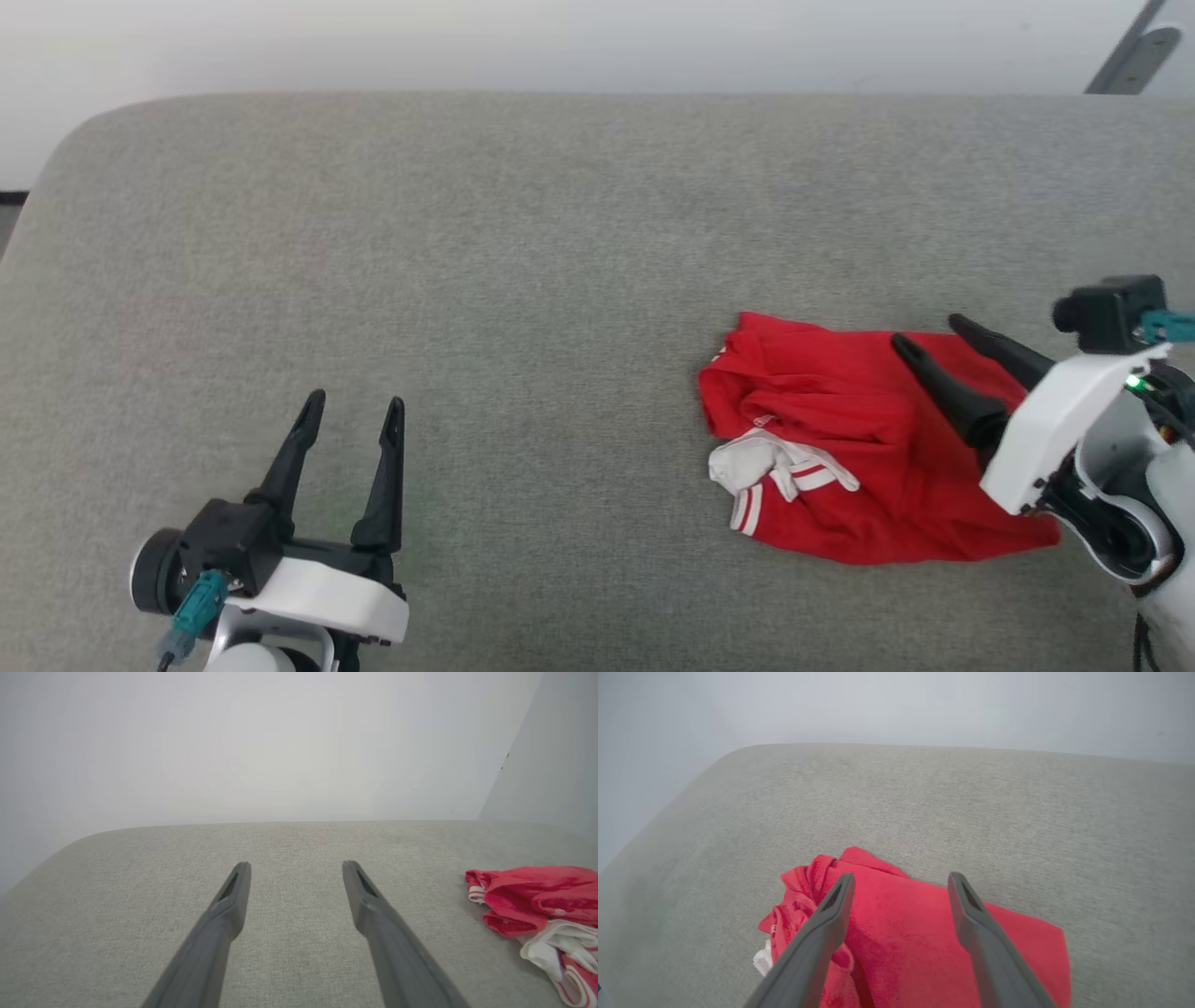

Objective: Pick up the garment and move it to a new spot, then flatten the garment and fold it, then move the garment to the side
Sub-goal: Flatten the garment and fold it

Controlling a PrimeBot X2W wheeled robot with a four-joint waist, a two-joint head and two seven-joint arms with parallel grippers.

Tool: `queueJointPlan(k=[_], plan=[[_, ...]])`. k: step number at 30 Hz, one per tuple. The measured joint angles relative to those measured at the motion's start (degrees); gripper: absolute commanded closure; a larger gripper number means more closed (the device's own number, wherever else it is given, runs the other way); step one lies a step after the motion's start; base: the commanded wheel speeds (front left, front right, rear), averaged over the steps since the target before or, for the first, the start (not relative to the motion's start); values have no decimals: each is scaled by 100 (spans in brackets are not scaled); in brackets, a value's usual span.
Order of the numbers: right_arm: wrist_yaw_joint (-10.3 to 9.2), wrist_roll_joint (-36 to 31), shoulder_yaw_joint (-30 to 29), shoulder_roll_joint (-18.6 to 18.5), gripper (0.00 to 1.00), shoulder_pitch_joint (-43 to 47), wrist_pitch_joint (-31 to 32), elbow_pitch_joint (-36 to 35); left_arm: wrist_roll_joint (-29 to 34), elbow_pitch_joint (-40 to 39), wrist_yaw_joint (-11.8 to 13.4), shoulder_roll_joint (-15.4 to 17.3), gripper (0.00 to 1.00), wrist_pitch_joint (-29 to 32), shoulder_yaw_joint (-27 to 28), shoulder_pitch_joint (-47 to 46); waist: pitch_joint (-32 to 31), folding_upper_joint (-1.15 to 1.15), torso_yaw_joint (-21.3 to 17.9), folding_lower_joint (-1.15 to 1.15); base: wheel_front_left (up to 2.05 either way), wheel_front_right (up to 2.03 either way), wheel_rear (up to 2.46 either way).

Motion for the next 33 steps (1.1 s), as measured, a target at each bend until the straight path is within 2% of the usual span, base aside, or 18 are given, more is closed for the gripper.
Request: queueJointPlan(k=[8, 14, 18, 20, 23, 28, 33], plan=[[0, 46, 185, -92, 0, 90, -1547, 698, -201, 289, 0, -30, 0, 0, 1, 73, -197, 0, -248, 0, 0, 0, 0], [0, -78, 181, 20, 0, 259, -2531, 1057, -264, 383, 0, -64, 0, 0, 45, 154, -312, 0, -342, 0, 0, 0, 0], [0, -413, -191, 300, 0, 444, -2649, 1182, -292, 404, 0, -104, 0, 0, 187, 230, -391, 0, -383, 0, 0, 0, 0], [0, -907, -739, 563, 0, 598, -2663, 893, -292, 359, 0, -159, 0, 0, 308, 354, -435, 0, -393, 0, 0, 0, 0], [0, -1371, -1159, 809, 0, 952, -2663, 584, -294, 235, 0, -192, 0, 0, 347, 460, -473, 0, -384, 0, 0, 0, 0], [0, -1857, -1761, 989, 0, 1493, -2664, 76, -311, -4, 0, -176, 0, 0, 387, 749, -513, 0, -336, 0, 0, 0, 0], [0, -2058, -2167, 1051, 0, 2063, -2663, -260, -203, -226, 0, -126, 0, 0, 448, 1021, -544, 0, -256, 0, 0, 0, 0]])
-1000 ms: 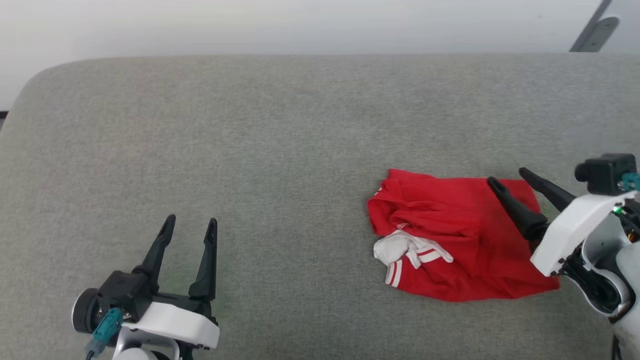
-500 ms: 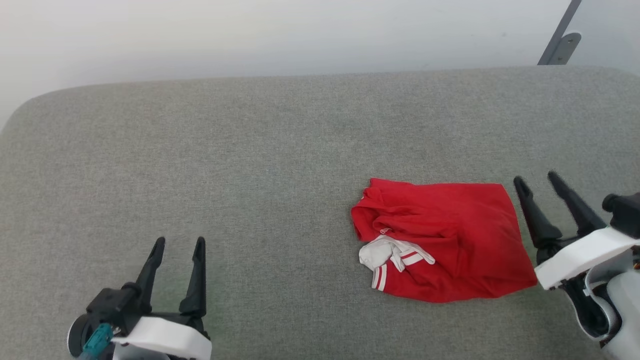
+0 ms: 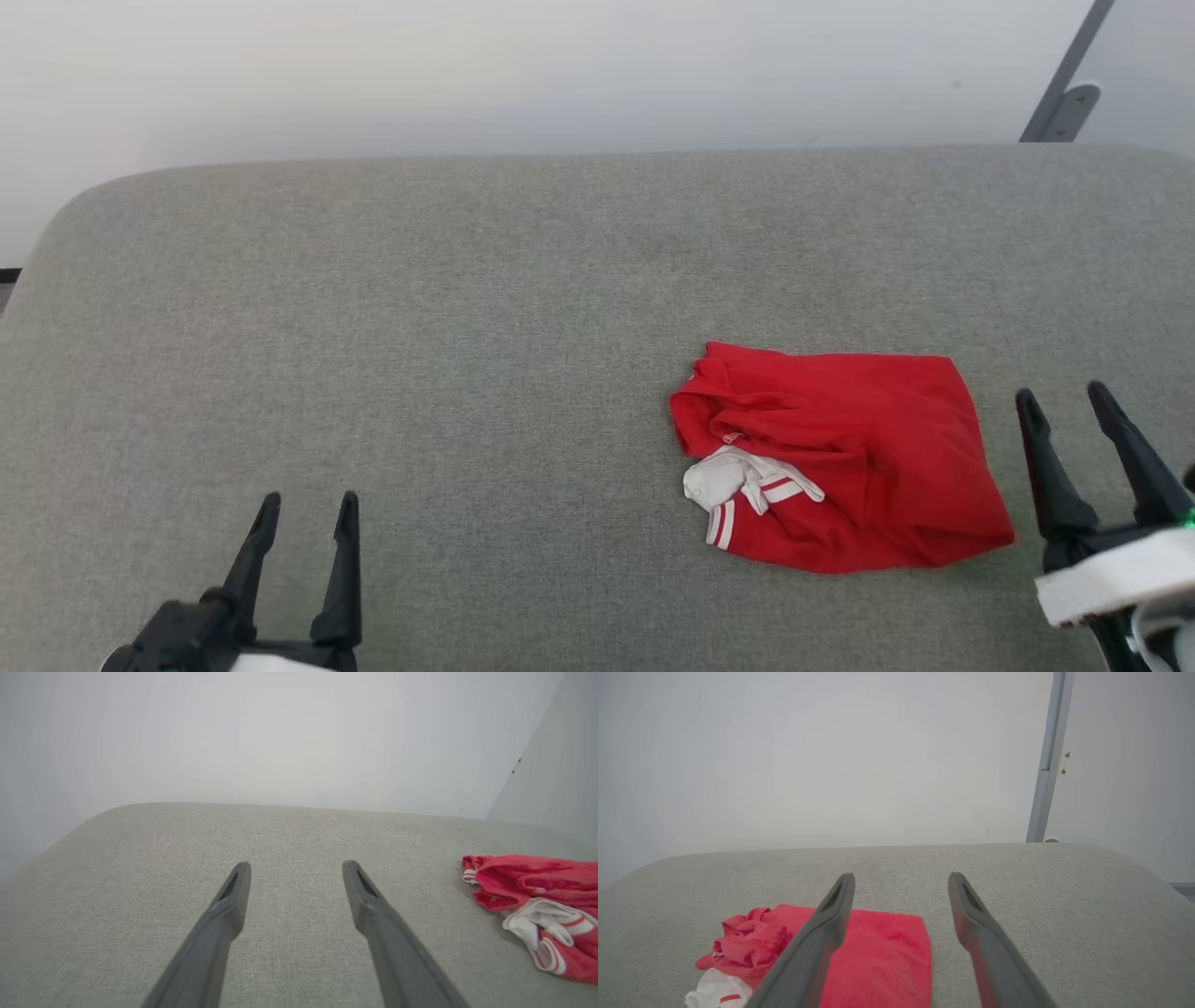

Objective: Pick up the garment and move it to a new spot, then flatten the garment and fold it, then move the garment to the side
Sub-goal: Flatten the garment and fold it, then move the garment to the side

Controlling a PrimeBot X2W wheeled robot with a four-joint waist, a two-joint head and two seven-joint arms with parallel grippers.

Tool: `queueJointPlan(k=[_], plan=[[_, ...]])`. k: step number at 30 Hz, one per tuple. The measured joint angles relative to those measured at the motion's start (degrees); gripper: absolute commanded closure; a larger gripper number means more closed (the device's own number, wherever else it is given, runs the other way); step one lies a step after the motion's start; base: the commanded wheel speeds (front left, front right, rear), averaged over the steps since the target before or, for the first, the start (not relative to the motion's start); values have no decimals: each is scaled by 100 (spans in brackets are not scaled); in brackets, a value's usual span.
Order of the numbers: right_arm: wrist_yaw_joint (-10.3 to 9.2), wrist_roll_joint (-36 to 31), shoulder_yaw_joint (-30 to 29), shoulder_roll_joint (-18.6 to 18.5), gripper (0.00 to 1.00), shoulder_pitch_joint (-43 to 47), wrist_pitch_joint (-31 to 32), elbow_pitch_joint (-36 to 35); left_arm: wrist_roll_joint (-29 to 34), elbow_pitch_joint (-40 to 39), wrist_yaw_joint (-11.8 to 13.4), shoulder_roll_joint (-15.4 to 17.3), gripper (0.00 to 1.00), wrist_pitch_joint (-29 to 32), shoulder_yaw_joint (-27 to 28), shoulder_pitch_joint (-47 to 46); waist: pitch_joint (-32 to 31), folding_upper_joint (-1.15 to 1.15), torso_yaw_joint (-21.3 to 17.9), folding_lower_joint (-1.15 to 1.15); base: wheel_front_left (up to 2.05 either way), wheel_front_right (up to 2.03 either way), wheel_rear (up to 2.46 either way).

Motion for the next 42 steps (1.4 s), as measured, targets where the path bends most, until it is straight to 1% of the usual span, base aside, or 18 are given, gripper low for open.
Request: queueJointPlan(k=[4, 9, 14, 21, 23, 27, 29, 31, 33, 36, 39, 42], plan=[[0, -91, -187, 46, 0, 353, 0, -292, 26, -191, 0, 52, 0, 0, 52, 202, 35, 0, 60, 0, 0, 0, 0], [0, -133, -353, 136, 0, 677, 0, -578, 56, -411, 1, 2, 0, 0, 193, 434, 48, 0, 97, 0, 0, 0, 0], [0, -137, -450, 183, 0, 759, 0, -657, 73, -457, 0, -52, 0, 0, 190, 463, 71, 0, 125, 0, 0, 0, 0], [0, -129, -407, 165, 0, 744, 3, -657, 146, -454, 1, -33, 0, 0, 46, 447, 74, 0, 153, 0, 0, 0, 0], [0, -132, -450, 138, 0, 702, 125, -589, 146, -449, 0, -19, 0, 0, 22, 426, 96, 0, 154, 0, 0, 0, 0], [0, -73, -535, 52, 0, 322, 754, -410, 146, -468, 1, 31, 0, 0, -58, 233, 220, 0, 138, 0, 0, 0, 0], [-1, -2, -394, -60, 0, 83, 1304, -332, 146, -455, 0, 83, 0, 0, -144, 109, 304, 0, 128, 0, 0, 0, 0], [0, 30, -156, -277, 0, -129, 1942, -248, 146, -431, 1, 104, 0, 0, -215, -52, 390, 0, 121, 0, 0, 0, 0], [0, 37, -57, -510, 0, -364, 2356, -233, 146, -407, 1, 121, 0, 0, -290, -253, 487, 0, 124, 0, 0, 0, 0], [-1, 255, 230, -775, 0, -744, 3162, -275, 165, -394, 0, 166, 0, 0, -371, -492, 656, 0, 120, 0, 0, 0, 0], [0, 452, 521, -1079, 0, -893, 4045, -326, 167, -355, 0, 214, 0, 0, -459, -697, 852, 0, 116, 0, 0, 0, 0], [0, 722, 584, -1240, 0, -1016, 4669, -394, 171, -347, 1, 212, 0, 0, -516, -908, 1067, 0, 121, 0, 0, 0, 0]])
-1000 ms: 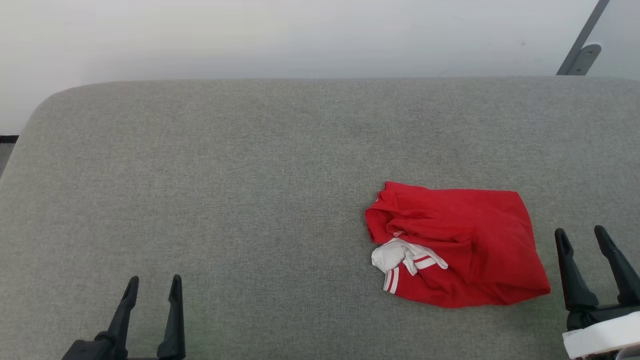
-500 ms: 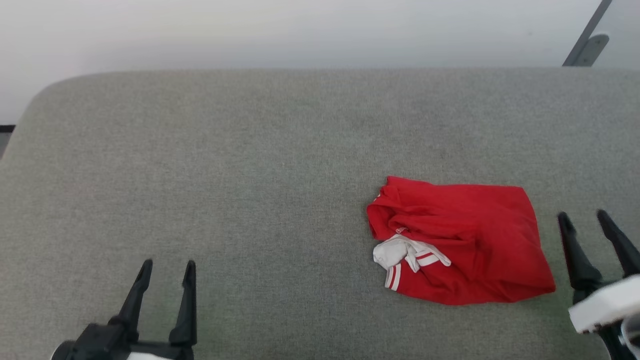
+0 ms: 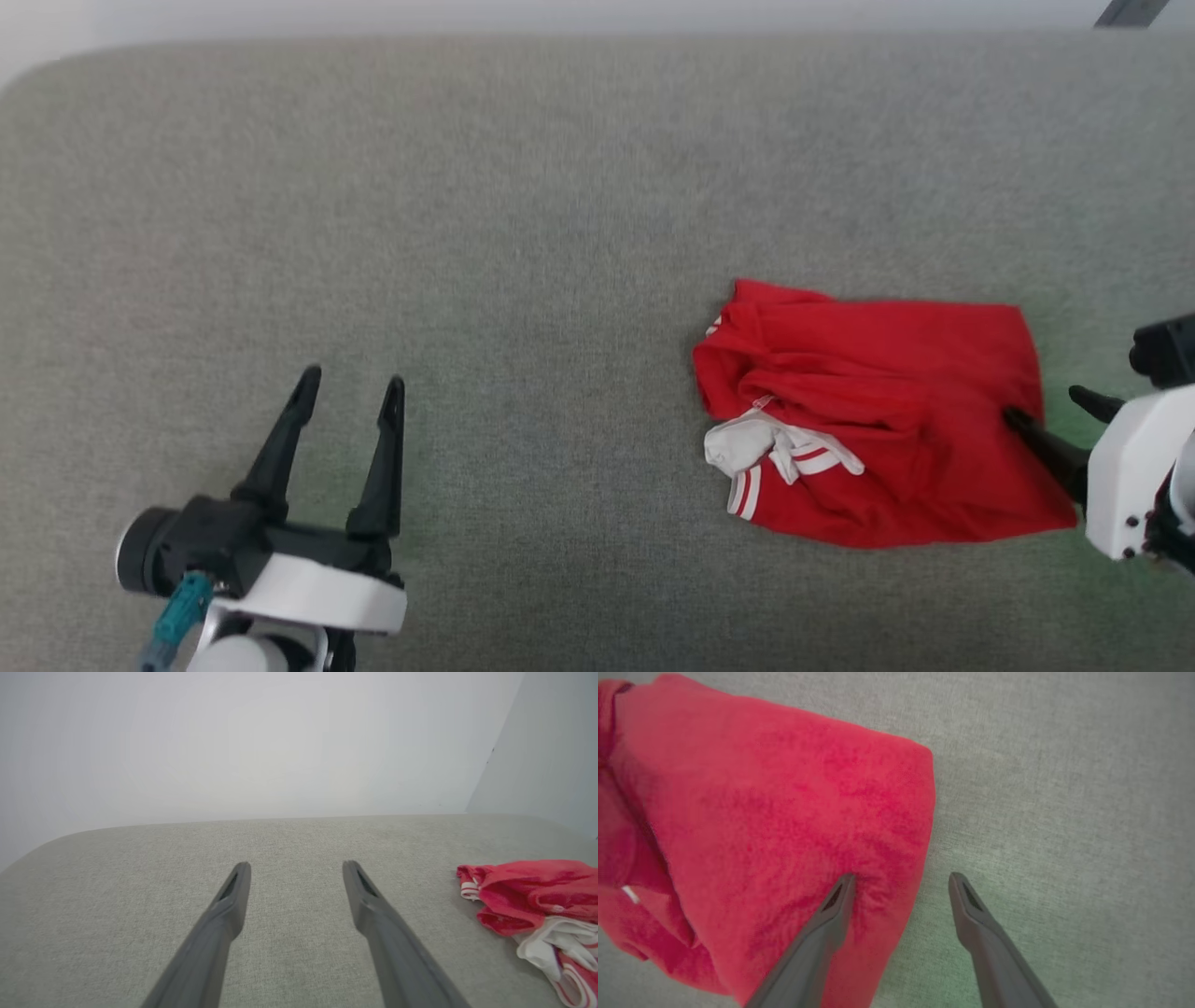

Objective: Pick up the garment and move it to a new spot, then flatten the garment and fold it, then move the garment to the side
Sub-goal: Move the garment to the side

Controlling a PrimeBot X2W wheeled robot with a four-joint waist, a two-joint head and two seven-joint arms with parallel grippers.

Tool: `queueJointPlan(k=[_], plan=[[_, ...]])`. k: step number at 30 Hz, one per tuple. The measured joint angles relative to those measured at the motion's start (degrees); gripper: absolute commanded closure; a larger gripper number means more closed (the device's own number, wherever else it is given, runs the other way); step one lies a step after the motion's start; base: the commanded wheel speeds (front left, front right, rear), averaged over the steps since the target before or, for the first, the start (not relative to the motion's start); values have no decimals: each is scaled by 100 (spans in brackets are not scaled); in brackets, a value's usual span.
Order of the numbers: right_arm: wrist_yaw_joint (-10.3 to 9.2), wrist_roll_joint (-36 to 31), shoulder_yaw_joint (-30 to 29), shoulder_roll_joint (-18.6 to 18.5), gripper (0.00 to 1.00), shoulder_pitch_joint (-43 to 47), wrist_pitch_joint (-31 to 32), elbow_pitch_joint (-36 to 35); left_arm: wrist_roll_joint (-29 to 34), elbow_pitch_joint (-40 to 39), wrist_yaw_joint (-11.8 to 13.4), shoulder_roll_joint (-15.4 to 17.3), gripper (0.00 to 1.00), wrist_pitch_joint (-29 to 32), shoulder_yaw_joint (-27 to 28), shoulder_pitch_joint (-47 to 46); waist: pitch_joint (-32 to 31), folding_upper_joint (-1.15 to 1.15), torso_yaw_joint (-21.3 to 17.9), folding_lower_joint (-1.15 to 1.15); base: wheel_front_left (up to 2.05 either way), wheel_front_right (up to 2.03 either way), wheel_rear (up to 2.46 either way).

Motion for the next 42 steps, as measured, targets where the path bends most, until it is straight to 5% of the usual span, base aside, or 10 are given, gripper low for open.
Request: queueJointPlan(k=[11, 12, 14, 15, 26, 33, 42], plan=[[0, 275, 46, -14, 0, -335, 735, -179, 0, 65, -1, 23, 0, 0, -159, -662, 806, 0, 29, 0, 0, 0, 0], [0, 277, 76, -16, 9, -372, 734, -194, 0, 82, 0, 34, 0, 0, -163, -705, 861, 0, 29, 0, 0, 0, 0], [0, 315, 136, -13, 95, -430, 724, -227, 1, 118, 0, 51, 0, 0, -164, -773, 949, 0, 17, 0, 0, 0, 0], [0, 331, 177, -14, 100, -467, 717, -248, 2, 131, -1, 58, 0, 0, -156, -794, 980, 0, 1, 0, 0, 0, 0], [35, 497, 118, 103, 100, -534, 238, -301, 63, 103, -1, 293, 0, 0, -129, -983, 1088, 0, -490, 0, 0, 0, 0], [14, 486, -758, -199, 100, -509, -168, -82, 122, -36, -1, 740, 0, 0, -361, -1525, 1361, 0, -1062, 0, 0, 0, 0], [1, 508, -1753, -547, 100, -1563, -631, 1527, 32, -101, -1, 1508, 0, 0, -1129, -3214, 2238, 0, -1592, 0, 0, 0, 0]])
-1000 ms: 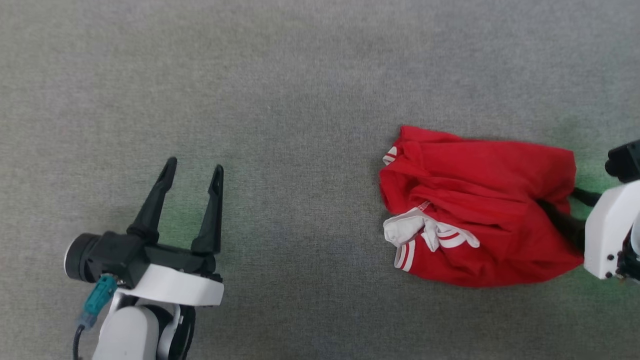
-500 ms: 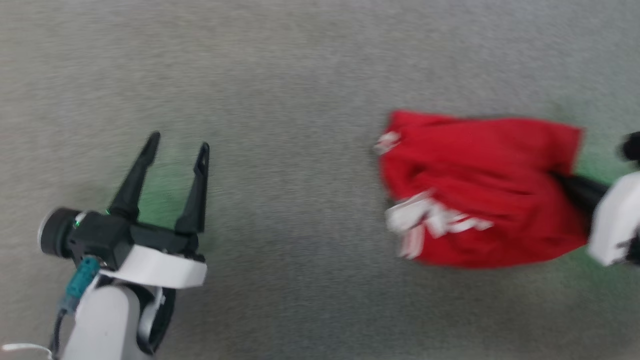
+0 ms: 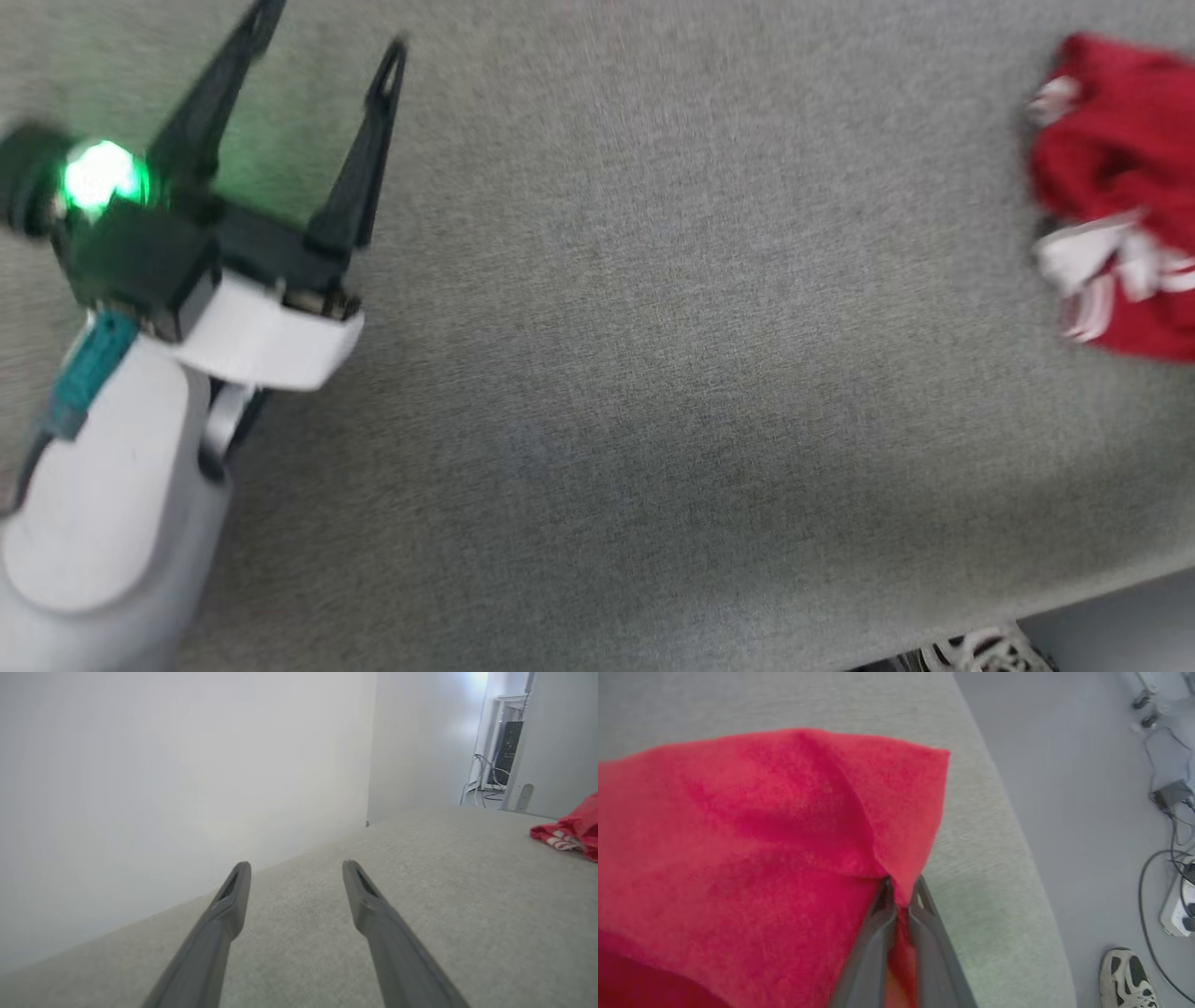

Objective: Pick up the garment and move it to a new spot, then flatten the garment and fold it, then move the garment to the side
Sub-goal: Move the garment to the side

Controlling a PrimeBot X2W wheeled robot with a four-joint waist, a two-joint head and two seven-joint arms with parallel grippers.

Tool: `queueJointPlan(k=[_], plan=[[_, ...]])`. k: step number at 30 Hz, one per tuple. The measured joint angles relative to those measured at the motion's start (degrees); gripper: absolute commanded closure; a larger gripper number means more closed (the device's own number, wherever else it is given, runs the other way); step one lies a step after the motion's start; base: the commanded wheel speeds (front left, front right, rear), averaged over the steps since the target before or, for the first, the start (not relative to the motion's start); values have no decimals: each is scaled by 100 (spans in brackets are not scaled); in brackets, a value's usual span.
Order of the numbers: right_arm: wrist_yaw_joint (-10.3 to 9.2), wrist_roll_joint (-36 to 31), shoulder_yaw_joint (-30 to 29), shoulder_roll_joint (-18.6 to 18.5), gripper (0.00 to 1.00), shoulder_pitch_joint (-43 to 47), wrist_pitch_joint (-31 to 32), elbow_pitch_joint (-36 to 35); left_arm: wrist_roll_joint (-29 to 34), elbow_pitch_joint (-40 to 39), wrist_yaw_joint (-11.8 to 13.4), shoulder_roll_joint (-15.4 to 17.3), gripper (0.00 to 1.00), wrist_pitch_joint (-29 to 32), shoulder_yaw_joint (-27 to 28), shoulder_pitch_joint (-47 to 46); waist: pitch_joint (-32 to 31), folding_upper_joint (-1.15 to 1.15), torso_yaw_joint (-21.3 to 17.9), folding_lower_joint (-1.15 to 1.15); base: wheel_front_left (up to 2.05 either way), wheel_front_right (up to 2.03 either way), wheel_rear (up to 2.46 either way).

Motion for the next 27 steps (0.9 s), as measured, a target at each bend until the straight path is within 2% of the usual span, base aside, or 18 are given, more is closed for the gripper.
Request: queueJointPlan(k=[5, 12, 15, 20, 26, 27], plan=[[0, -84, -219, -149, 100, -777, -356, 916, -85, -16, 1, 153, 0, 0, -405, -776, 394, 0, -82, 0, 0, 0, 0], [0, -781, -174, -576, 100, -1656, -1148, 1984, -218, -94, 0, 18, 0, 0, -622, -1437, 693, 0, 134, 0, 0, 0, 0], [1, -1104, -113, -605, 100, -2053, -1578, 2343, -225, -122, 0, 35, 0, 0, -646, -1516, 790, 0, 216, 0, 0, 0, 0], [0, -1281, 168, -447, 100, -2433, -1785, 2851, -233, -158, 1, 64, 0, 0, -600, -1547, 871, 0, 276, 0, 0, 0, 0], [0, -1495, 415, -483, 100, -2649, -2072, 3422, -232, -113, 1, 57, 0, 0, -510, -1527, 843, 0, 298, 0, 0, 0, 0], [0, -1524, 448, -491, 65, -2682, -2156, 3494, -232, -94, 0, 43, 0, 0, -487, -1518, 819, 0, 303, 0, 0, 0, 0]])
